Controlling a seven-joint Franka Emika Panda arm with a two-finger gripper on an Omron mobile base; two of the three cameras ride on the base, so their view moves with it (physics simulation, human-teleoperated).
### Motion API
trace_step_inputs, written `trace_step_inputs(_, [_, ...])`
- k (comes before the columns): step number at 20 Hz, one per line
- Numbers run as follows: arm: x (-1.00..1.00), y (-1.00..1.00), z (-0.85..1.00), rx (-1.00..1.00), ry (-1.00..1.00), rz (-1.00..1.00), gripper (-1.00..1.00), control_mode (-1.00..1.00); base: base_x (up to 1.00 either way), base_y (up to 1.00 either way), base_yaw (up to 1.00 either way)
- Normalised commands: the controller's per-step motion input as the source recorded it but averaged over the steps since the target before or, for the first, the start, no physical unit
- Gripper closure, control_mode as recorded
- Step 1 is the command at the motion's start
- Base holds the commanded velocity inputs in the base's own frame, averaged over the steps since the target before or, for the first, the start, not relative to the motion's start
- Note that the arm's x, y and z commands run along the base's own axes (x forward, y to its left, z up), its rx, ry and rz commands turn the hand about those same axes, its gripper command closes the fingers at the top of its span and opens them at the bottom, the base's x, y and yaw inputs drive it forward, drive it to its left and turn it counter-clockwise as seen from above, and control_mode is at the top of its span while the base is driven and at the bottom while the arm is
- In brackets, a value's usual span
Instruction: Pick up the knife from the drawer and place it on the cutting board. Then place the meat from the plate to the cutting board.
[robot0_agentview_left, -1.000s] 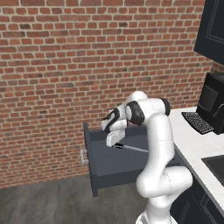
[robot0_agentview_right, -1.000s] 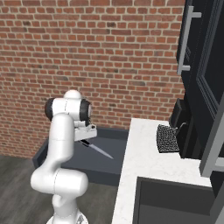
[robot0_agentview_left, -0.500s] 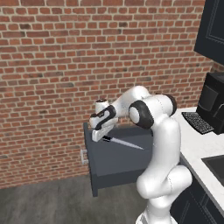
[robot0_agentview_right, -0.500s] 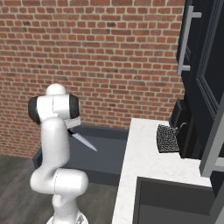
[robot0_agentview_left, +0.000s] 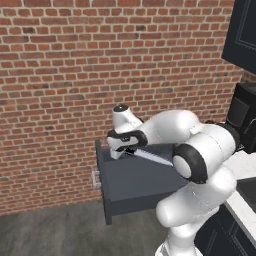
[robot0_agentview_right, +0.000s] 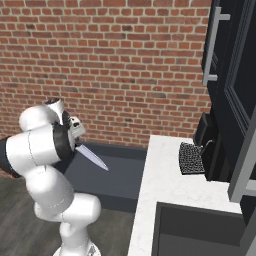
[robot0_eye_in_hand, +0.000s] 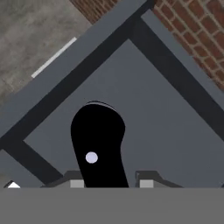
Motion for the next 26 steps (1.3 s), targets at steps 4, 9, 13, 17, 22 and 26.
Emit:
trace_step_inputs(4, [-0.87, -0.34, 1.0, -0.19, -0.19, 0.0, 1.0, -1.0, 0.0, 0.0, 0.0])
trace_step_inputs(9, [-0.85, -0.43, 1.0, -0.24, -0.1, 0.0, 1.0, -1.0, 0.0, 0.0, 0.0])
trace_step_inputs(13, [-0.68, -0.77, 0.69, -0.16, -0.02, 0.12, 1.0, -1.0, 0.0, 0.0, 0.0])
trace_step_inputs(17, [-0.6, -1.0, 0.17, 0.08, -0.03, 0.11, 1.0, -1.0, 0.0, 0.0, 0.0])
trace_step_inputs(22, [-0.21, -0.53, 0.0, 0.13, 0.0, -0.01, 1.0, -1.0, 0.0, 0.0, 0.0])
trace_step_inputs(26, [0.0, 0.0, 0.0, 0.04, 0.0, 0.0, 1.0, -1.0, 0.0, 0.0, 0.0])
